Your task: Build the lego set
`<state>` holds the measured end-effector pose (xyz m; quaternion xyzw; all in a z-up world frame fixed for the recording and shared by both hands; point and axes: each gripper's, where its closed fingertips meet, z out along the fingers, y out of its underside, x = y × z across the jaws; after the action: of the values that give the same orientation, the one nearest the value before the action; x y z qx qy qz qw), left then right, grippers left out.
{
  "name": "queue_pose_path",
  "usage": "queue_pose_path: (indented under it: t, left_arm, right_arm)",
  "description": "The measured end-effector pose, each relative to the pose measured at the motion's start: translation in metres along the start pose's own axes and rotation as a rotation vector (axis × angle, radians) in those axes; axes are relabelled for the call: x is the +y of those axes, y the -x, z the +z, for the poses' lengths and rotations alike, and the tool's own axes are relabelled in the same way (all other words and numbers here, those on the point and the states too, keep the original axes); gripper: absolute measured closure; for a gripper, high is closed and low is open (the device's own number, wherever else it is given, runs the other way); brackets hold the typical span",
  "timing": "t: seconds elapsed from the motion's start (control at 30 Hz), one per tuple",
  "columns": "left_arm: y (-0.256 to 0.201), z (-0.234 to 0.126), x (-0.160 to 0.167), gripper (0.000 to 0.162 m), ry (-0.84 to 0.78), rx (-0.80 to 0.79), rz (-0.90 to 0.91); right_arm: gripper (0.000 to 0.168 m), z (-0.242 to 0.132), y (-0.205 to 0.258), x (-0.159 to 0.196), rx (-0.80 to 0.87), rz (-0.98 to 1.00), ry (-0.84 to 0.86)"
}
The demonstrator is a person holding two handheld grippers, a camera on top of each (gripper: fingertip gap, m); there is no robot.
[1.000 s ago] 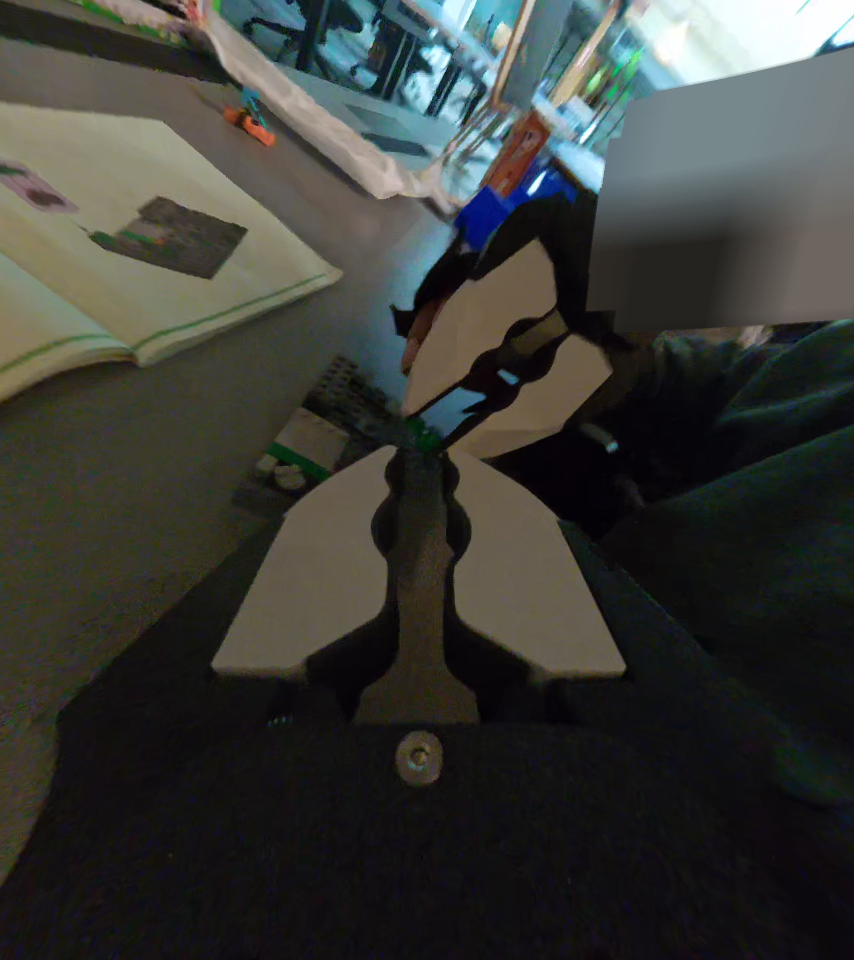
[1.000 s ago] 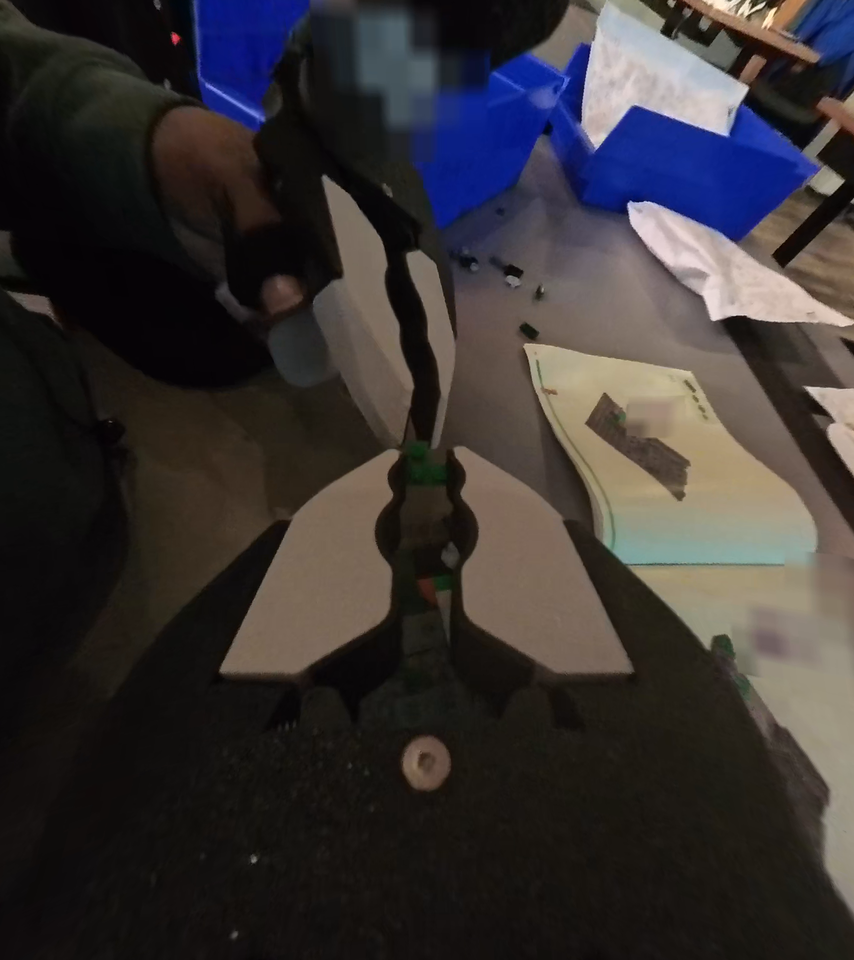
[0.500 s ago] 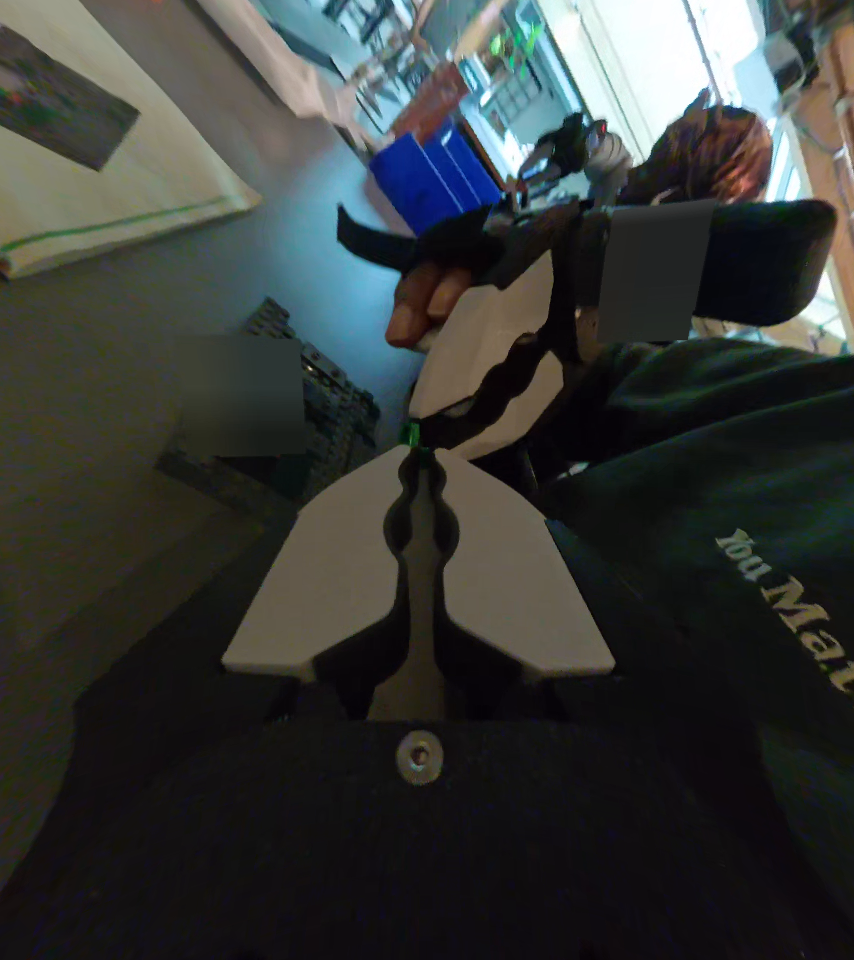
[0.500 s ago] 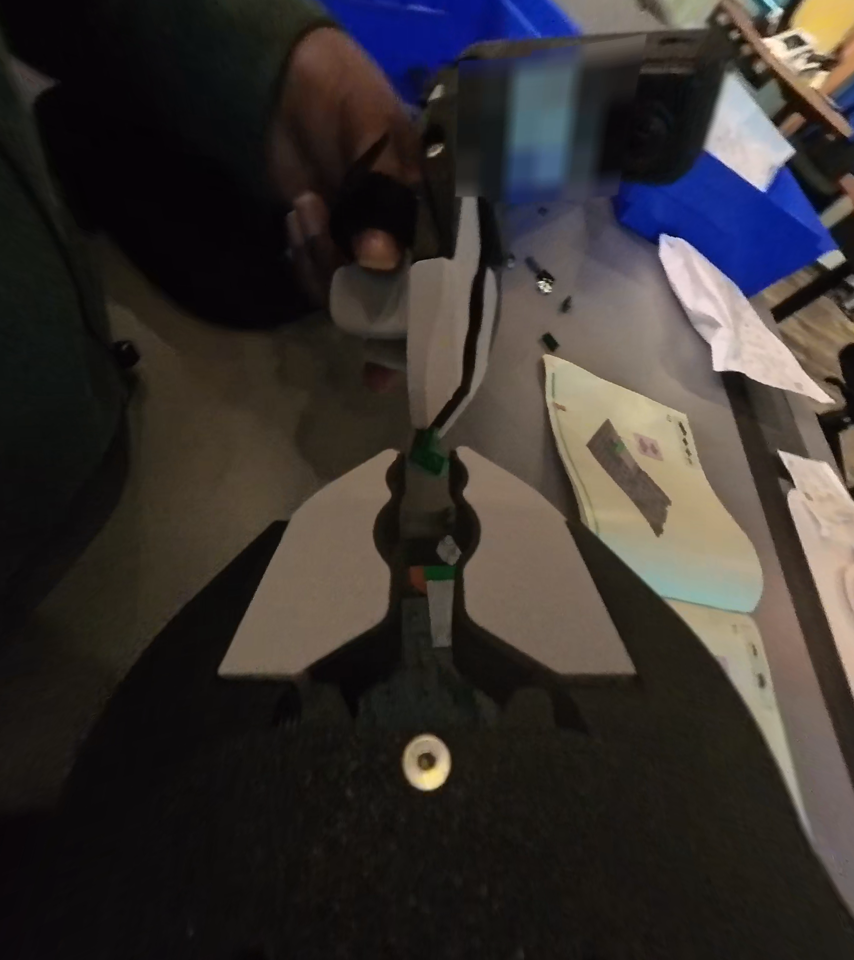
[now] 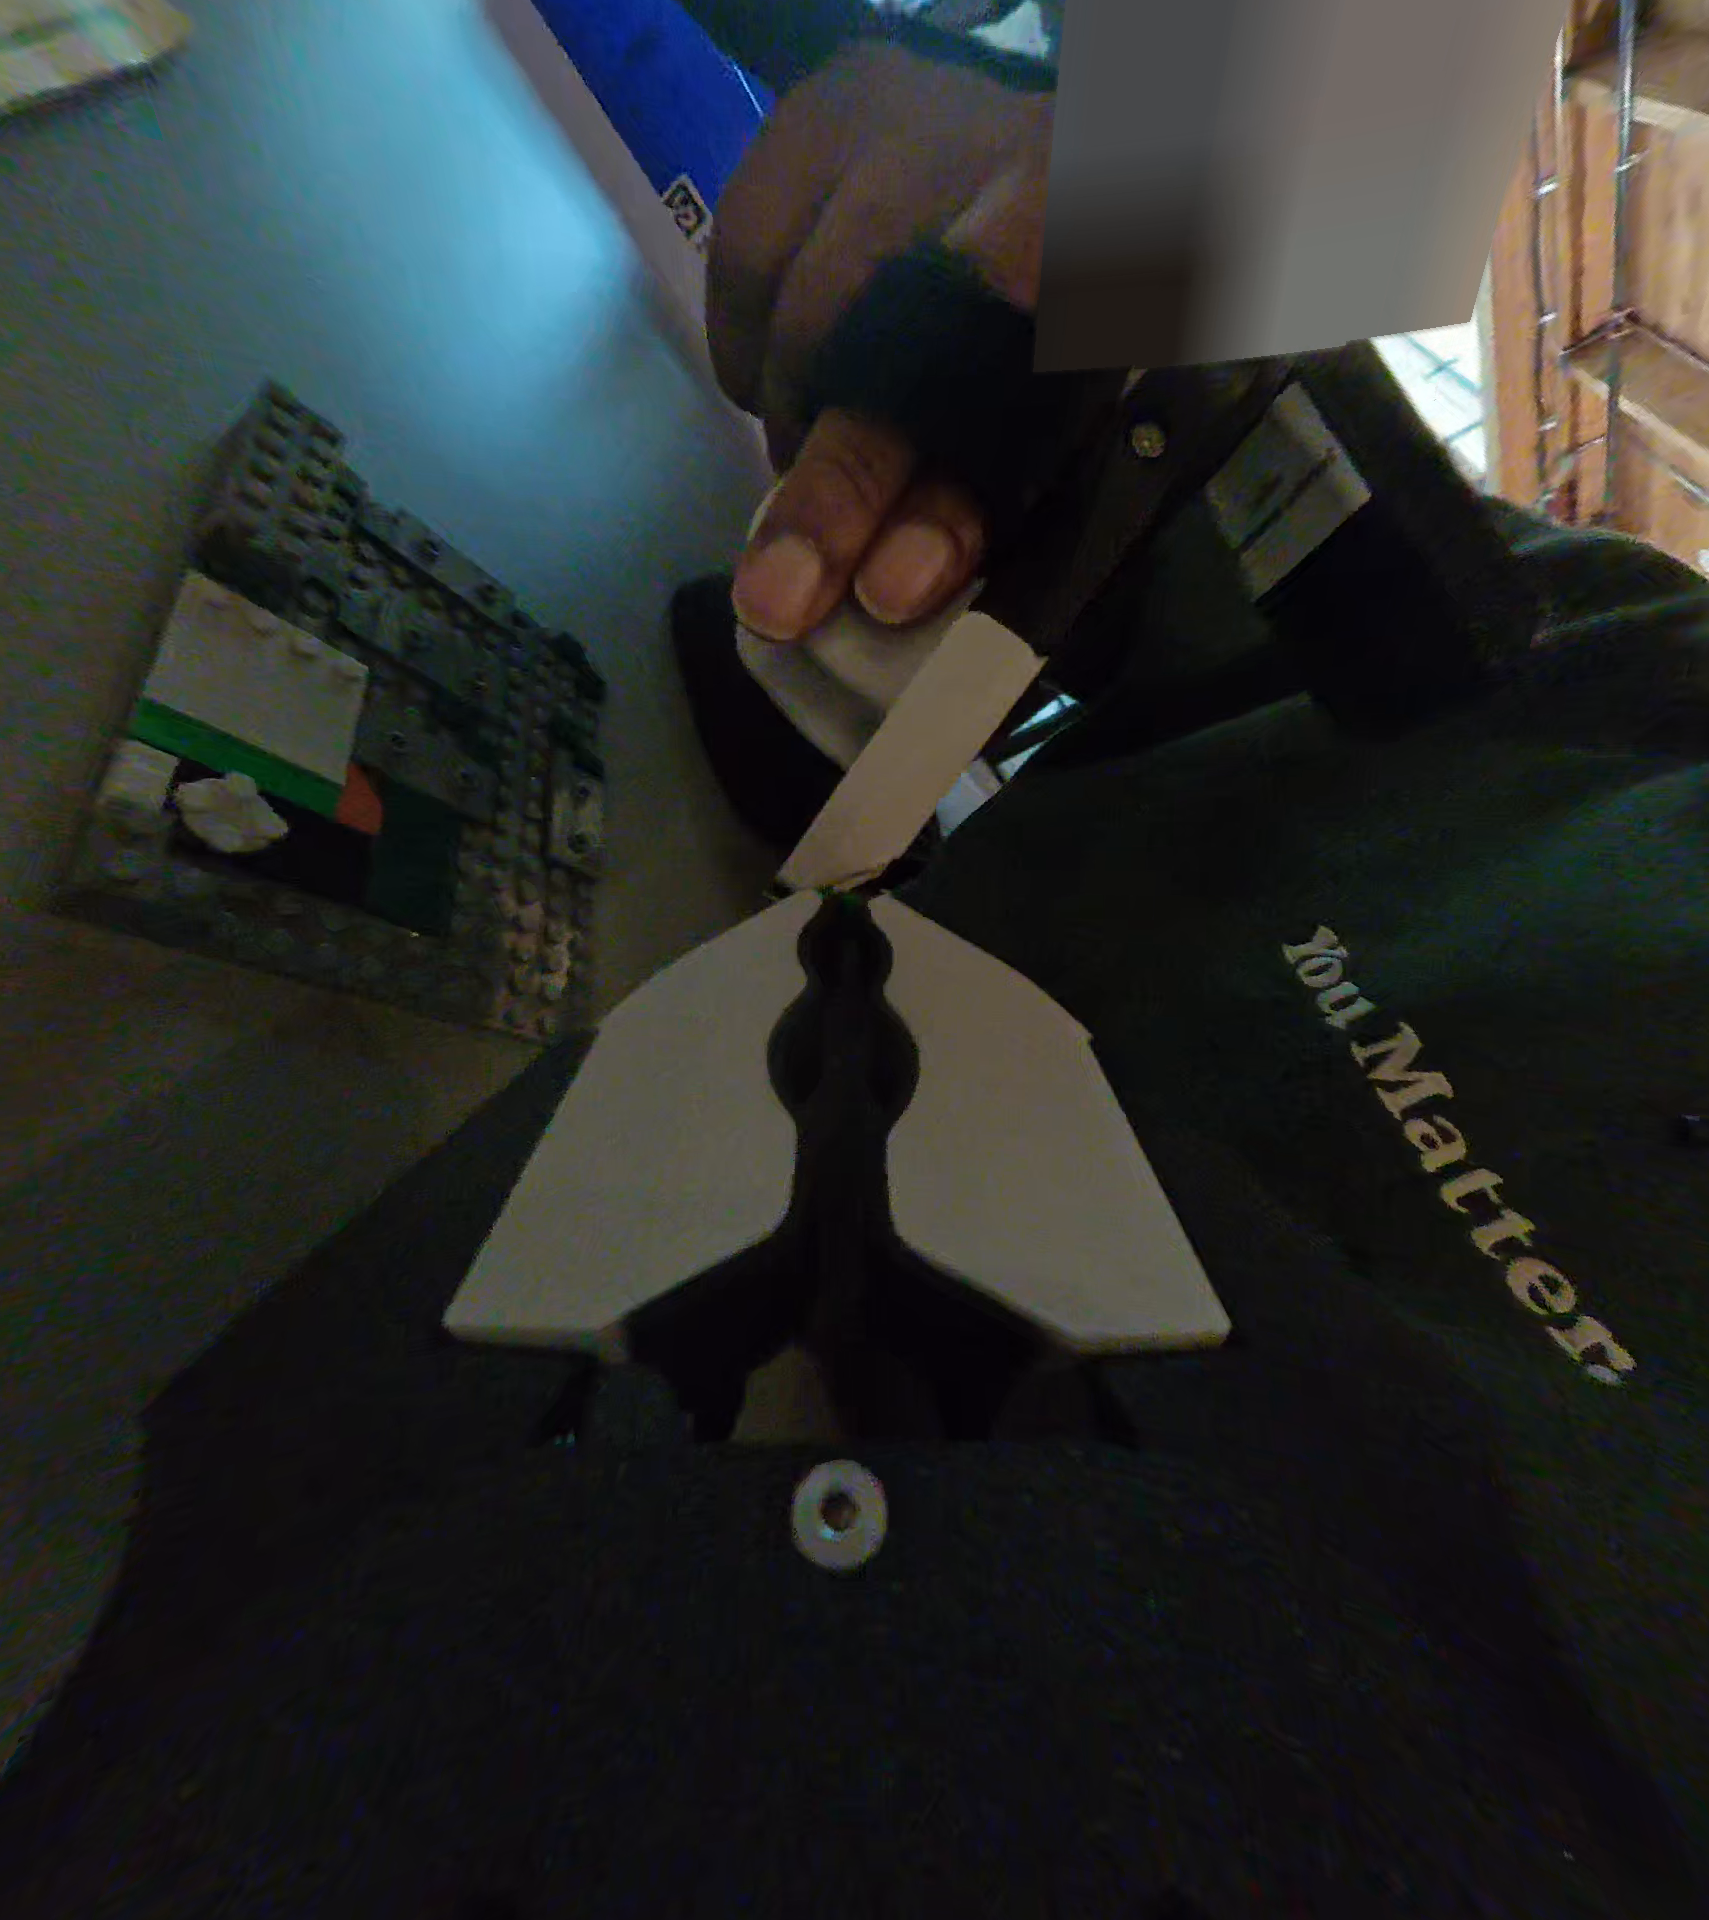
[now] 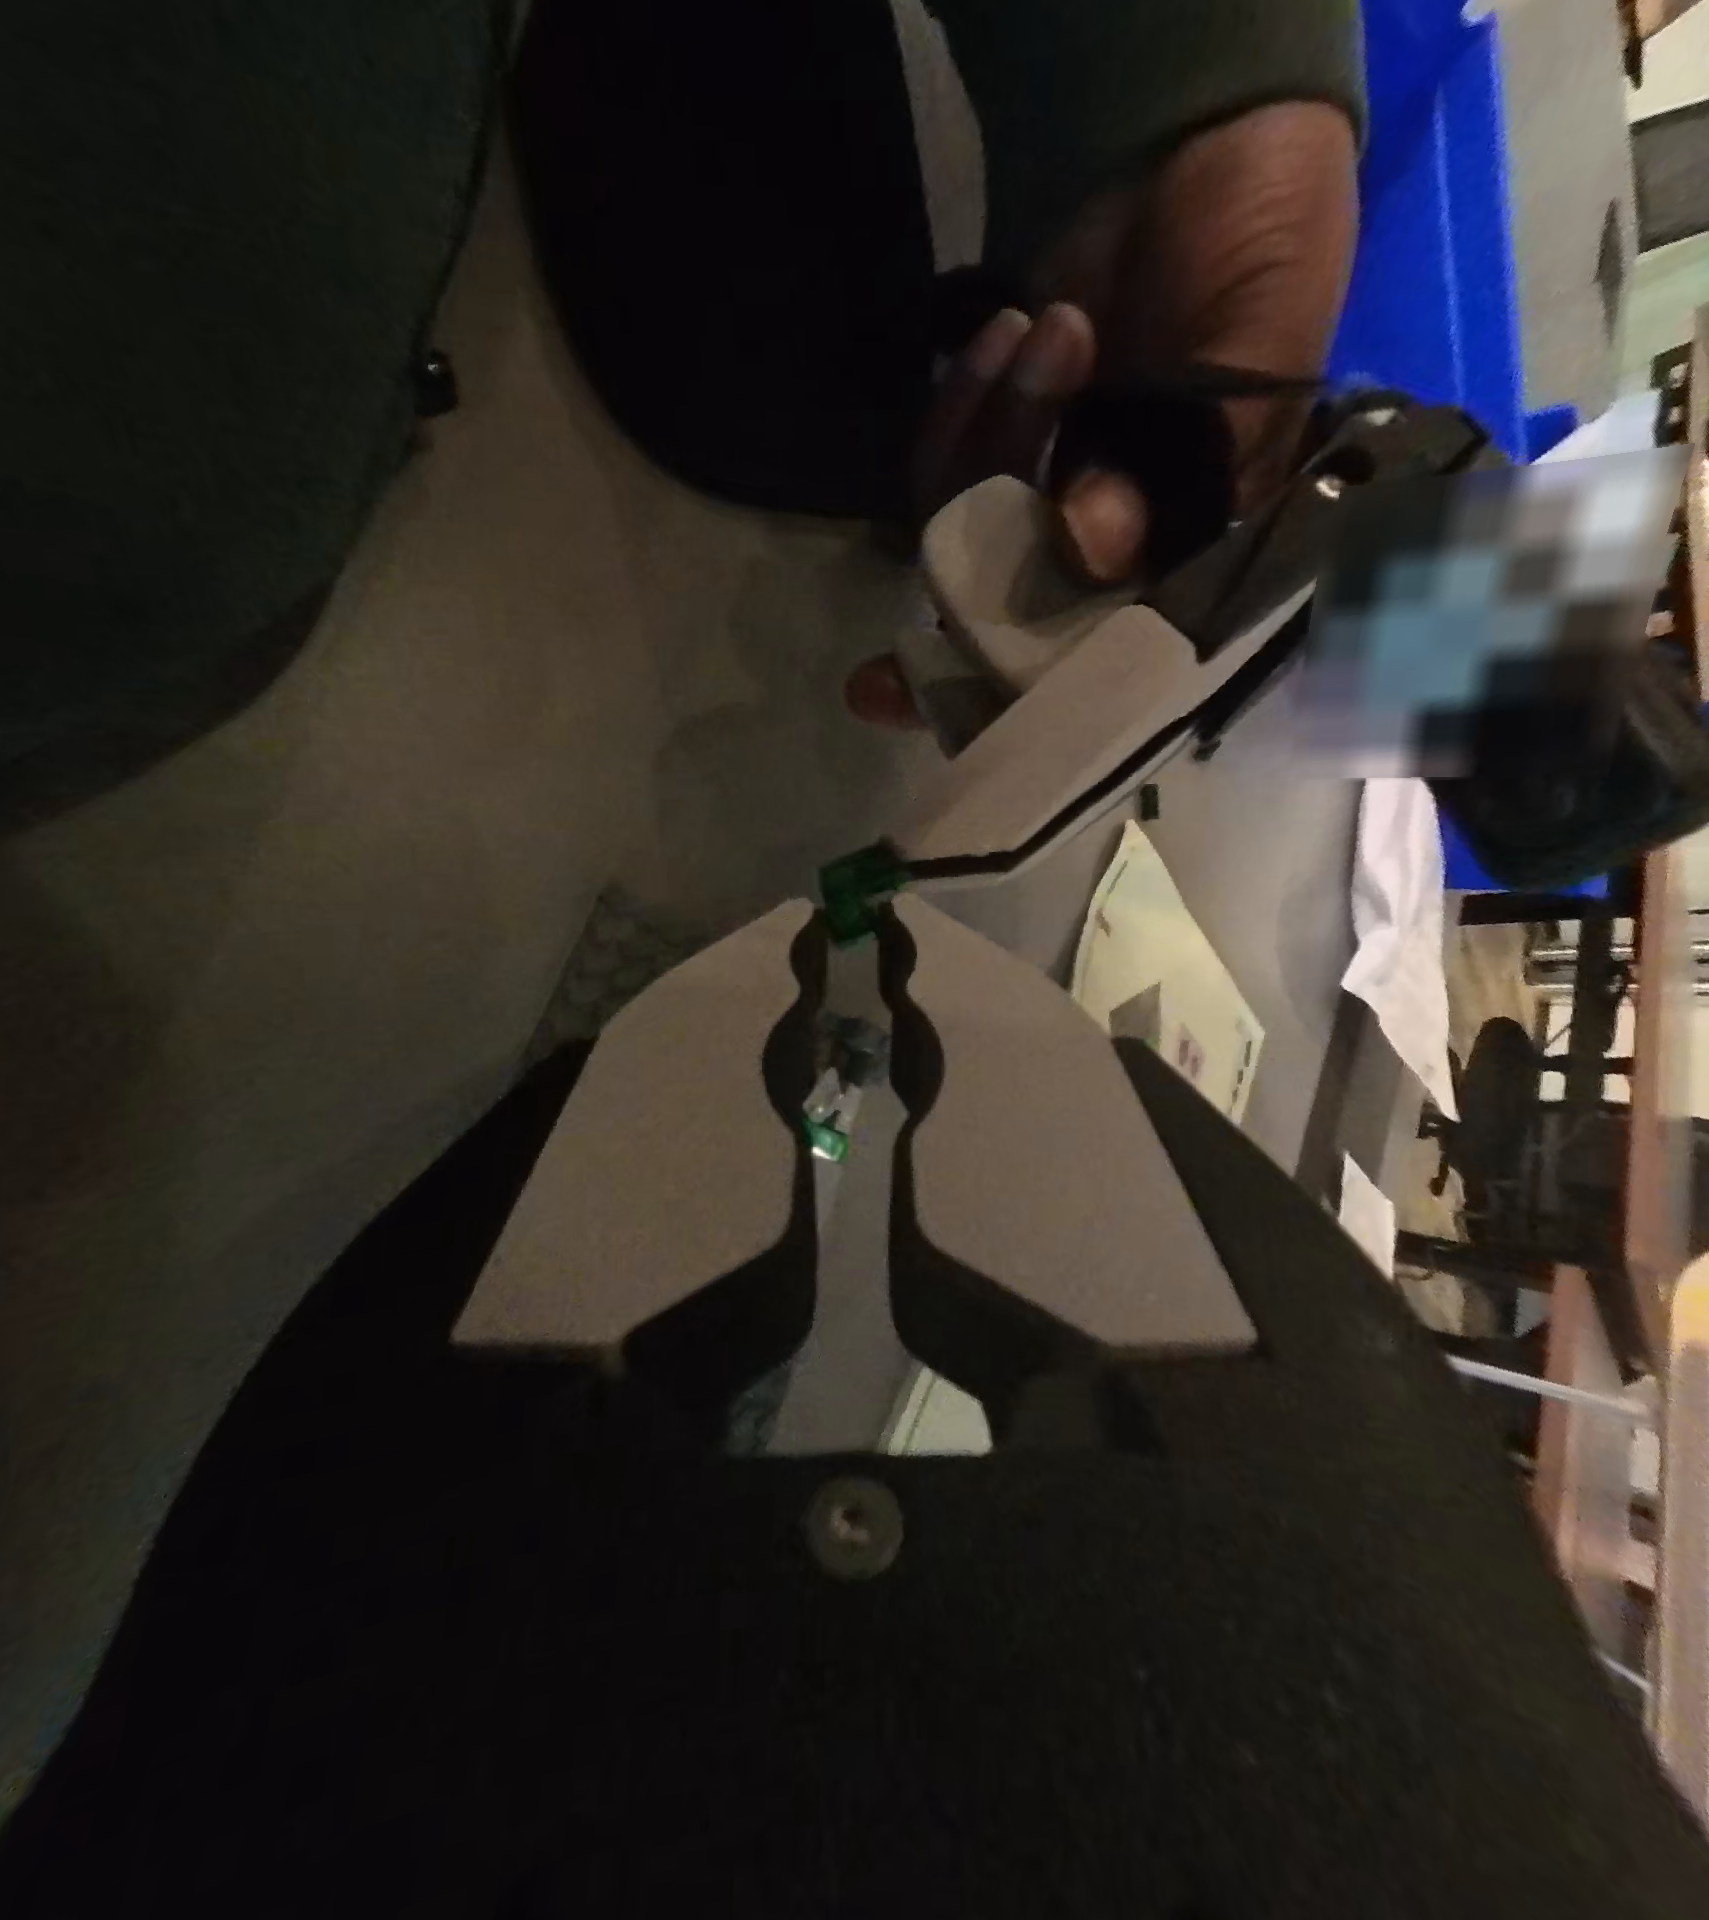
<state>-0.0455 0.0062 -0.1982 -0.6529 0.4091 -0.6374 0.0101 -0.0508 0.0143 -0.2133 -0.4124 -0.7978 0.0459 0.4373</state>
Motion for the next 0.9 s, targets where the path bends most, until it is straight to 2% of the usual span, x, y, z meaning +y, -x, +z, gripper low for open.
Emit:
queue_pose_path:
  t: [0.03, 0.13, 0.2, 0.37, 0.5, 0.63, 0.9]
  left_arm:
    - [0.001, 0.0, 0.0, 0.159, -0.002, 0.002, -0.005]
    - [0.006, 0.0, -0.003, 0.151, -0.012, -0.05, 0.047]
    - [0.014, -0.003, -0.006, 0.146, -0.018, -0.147, 0.133]
    - [0.02, -0.006, -0.014, 0.138, -0.024, -0.413, 0.488]
    - [0.02, 0.0, -0.015, 0.135, -0.014, -0.539, 0.71]
    - [0.016, 0.007, -0.011, 0.136, -0.002, -0.552, 0.808]
    - [0.011, 0.014, -0.007, 0.146, 0.031, -0.509, 0.863]
  right_arm:
    - [0.16, 0.0, 0.001, 0.001, 0.005, 0.021, 0.004]
    - [0.161, 0.001, 0.003, 0.005, 0.004, 0.173, -0.003]
    - [0.161, 0.0, 0.004, 0.013, -0.002, 0.323, -0.003]
    - [0.161, -0.004, 0.004, 0.017, -0.033, 0.746, -0.095]
    - [0.161, -0.006, 0.003, 0.013, -0.088, 0.977, -0.186]
    - [0.16, -0.009, 0.003, 0.009, -0.12, 1.048, -0.231]
    - [0.16, -0.01, 0.009, 0.002, -0.191, 1.05, -0.274]
